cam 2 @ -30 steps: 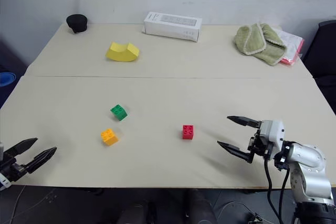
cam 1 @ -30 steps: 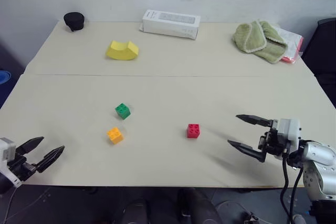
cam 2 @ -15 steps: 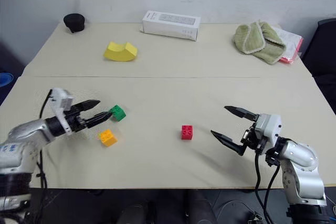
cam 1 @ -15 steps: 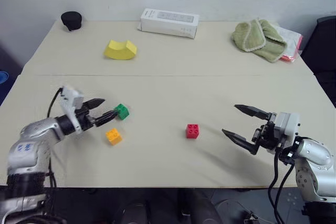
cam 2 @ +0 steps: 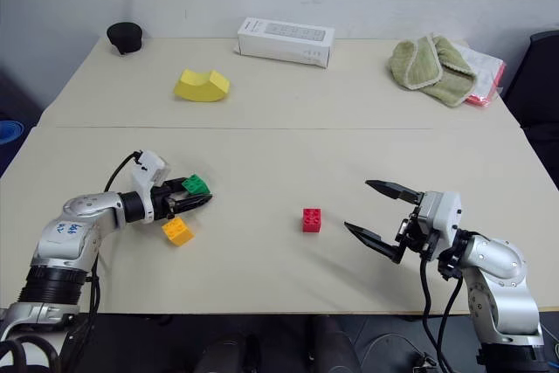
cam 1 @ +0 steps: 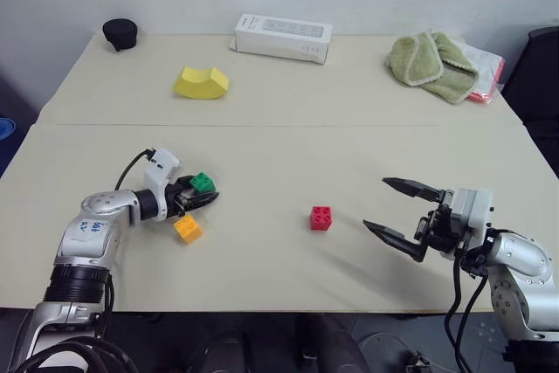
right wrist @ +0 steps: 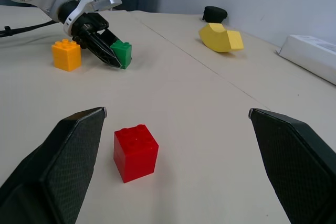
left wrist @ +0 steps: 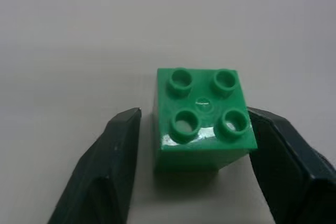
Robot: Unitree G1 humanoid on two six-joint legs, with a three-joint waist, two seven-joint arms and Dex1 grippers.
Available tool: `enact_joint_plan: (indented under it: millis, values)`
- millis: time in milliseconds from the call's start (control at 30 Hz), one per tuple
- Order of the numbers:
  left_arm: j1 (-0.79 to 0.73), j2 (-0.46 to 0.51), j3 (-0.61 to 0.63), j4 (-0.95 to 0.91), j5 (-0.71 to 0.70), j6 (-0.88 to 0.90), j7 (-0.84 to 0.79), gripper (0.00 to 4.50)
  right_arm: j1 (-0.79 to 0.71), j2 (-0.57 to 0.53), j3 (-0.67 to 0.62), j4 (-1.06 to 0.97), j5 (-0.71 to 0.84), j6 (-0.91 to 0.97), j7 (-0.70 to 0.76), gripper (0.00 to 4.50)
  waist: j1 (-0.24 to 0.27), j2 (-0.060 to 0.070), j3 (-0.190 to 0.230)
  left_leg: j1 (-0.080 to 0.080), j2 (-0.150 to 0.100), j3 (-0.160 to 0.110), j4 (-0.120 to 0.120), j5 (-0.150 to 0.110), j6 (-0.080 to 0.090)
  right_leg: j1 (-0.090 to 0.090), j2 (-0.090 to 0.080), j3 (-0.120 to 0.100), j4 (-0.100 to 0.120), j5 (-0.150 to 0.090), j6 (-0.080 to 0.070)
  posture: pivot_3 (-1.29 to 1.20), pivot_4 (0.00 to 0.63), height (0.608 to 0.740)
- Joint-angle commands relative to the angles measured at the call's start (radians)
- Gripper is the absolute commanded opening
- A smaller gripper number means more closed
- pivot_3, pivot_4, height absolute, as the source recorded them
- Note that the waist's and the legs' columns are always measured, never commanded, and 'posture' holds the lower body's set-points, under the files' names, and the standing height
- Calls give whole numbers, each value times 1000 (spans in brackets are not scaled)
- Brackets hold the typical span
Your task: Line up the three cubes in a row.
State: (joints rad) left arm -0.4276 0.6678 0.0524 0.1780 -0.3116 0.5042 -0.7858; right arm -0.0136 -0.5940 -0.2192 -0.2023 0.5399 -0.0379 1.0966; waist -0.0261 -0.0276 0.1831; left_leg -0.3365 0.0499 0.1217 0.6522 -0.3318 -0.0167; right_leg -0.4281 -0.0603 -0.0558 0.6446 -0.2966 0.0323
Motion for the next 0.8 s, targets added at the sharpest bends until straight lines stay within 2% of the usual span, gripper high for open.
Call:
enact_joint_plan:
  millis: [33, 67, 233, 333, 400, 500, 600, 700, 800]
  values:
    - [-22, 10, 41, -31, -17, -22, -14, 1781, -3, -20, -11, -29, 16, -4, 11, 4500, 1, 0, 0, 0, 0, 0, 0, 0, 0, 0, 0, 0, 0, 0, 0, 0, 150, 740]
    - [-19, 14, 40, -48, -26, -25, -34, 1499, -3, -20, -10, -28, 15, -5, 13, 4500, 1, 0, 0, 0, 0, 0, 0, 0, 0, 0, 0, 0, 0, 0, 0, 0, 150, 740]
    - [-36, 48, -5, -181, -81, -76, -231, 1510, 2, -24, -18, -17, 14, -9, 25, 4500, 1, 0, 0, -1, 0, 0, 0, 0, 0, 0, 0, 0, 0, 0, 0, 0, 150, 740]
    - [-92, 52, -90, -246, -74, -54, -309, 1510, 3, -35, -25, -6, 15, -10, 36, 4500, 3, 0, 0, -1, 0, 0, 1, 0, 0, 0, 0, 0, 0, 0, 0, 0, 150, 740]
    - [-140, 50, -200, -288, -43, -16, -366, 1510, 2, -47, -31, 0, 19, -7, 45, 4500, 6, 0, 0, 0, -1, 0, 1, 0, 0, 1, 0, 0, 0, 0, 0, 0, 150, 740]
    - [-194, -14, -328, -289, 40, 23, -316, 1510, 13, -74, -37, -16, 40, 30, 61, 4500, 15, 0, 0, -1, -2, 0, 2, 0, 0, 1, 0, 1, 0, 0, 1, 0, 150, 740]
    - [-197, -63, -410, -257, 118, -28, -293, 1510, 64, -99, -46, -65, 66, 45, 93, 4500, 18, 0, 0, -1, -1, 1, 4, 0, 1, 1, 2, 3, 0, 0, 2, 0, 150, 740]
    - [-198, -94, -446, -209, 164, -70, -283, 1510, 140, -123, -70, -95, 76, 37, 128, 4500, 23, -1, 0, -1, 0, 1, 4, 0, 0, 0, 3, 3, 0, 0, 2, 0, 150, 740]
    - [-189, -101, -452, -184, 193, -90, -271, 1510, 146, -125, -93, -85, 71, 25, 113, 4500, 20, -1, 1, -1, 0, 1, 6, 0, 1, 0, 3, 4, 1, 0, 2, 0, 150, 740]
